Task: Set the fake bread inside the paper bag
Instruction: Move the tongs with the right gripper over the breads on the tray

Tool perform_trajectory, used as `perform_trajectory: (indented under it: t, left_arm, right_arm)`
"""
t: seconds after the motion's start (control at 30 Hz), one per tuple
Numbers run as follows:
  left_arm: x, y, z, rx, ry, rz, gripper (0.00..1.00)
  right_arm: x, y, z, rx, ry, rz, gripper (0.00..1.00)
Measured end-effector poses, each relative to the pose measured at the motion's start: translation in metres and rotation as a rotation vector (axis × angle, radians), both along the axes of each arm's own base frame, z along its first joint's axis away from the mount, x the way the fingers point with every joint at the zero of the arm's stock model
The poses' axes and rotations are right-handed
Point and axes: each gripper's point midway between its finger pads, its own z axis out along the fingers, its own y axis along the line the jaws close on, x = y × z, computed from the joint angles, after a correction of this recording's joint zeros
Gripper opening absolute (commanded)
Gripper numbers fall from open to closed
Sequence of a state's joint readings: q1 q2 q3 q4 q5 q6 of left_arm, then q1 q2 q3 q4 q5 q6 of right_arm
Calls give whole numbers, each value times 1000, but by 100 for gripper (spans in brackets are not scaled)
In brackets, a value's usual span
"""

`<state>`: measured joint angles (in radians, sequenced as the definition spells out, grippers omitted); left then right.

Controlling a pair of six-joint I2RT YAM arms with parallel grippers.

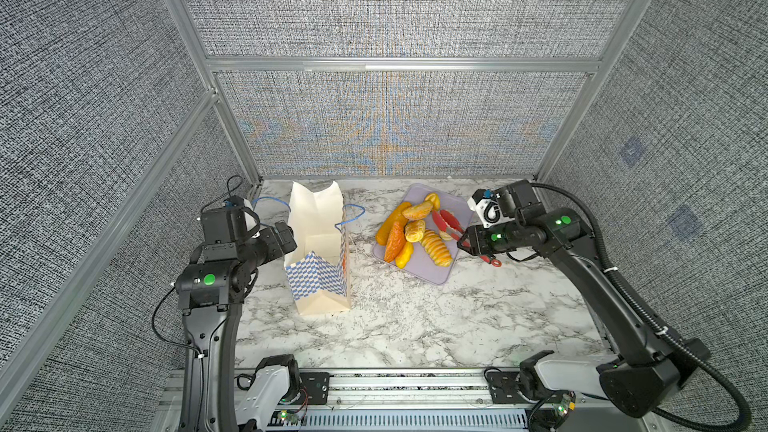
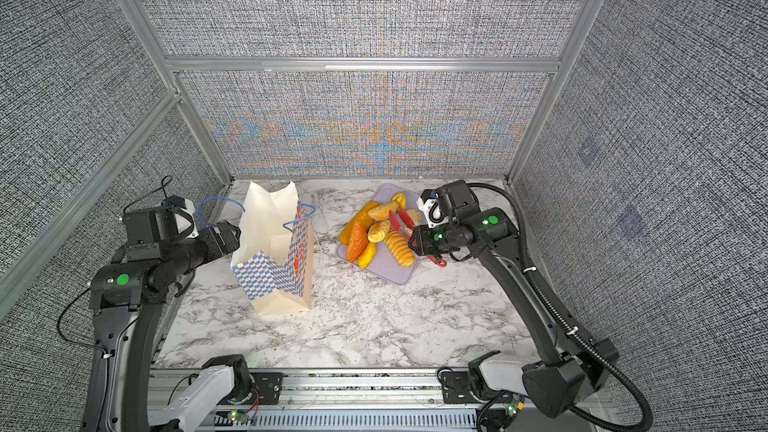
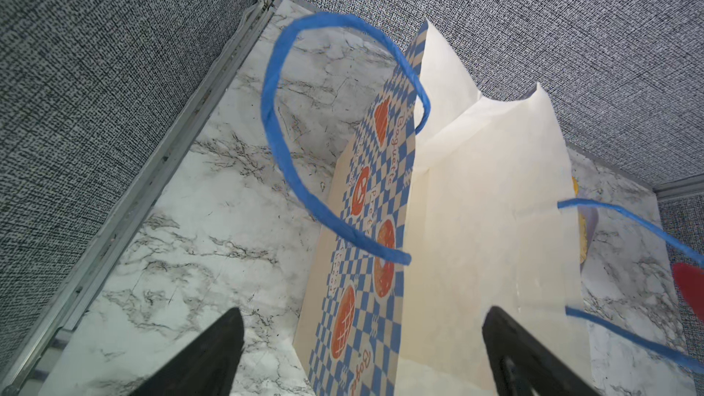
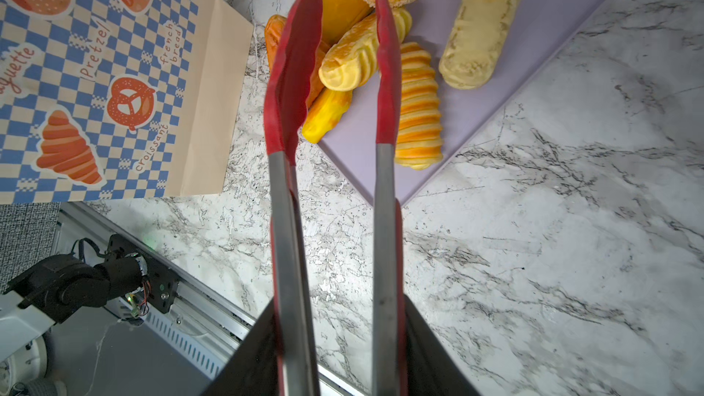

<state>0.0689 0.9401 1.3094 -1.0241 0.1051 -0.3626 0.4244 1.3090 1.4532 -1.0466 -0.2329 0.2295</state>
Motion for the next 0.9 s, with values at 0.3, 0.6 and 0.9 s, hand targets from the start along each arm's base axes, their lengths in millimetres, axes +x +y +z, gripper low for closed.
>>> perform_trajectory:
  t: [0.3, 0.6, 0.9]
  left_arm:
    - [0, -2, -19, -11, 46, -8, 98]
    - [1, -4, -31, -25, 58, -15, 96]
    - [1, -5, -38, -34, 59, -13, 96]
  right_arm:
    - [0, 37, -14, -11, 47, 85, 47]
    - [13, 66, -24, -41, 57, 130, 48]
    - [29, 86, -31, -106, 35, 149, 54]
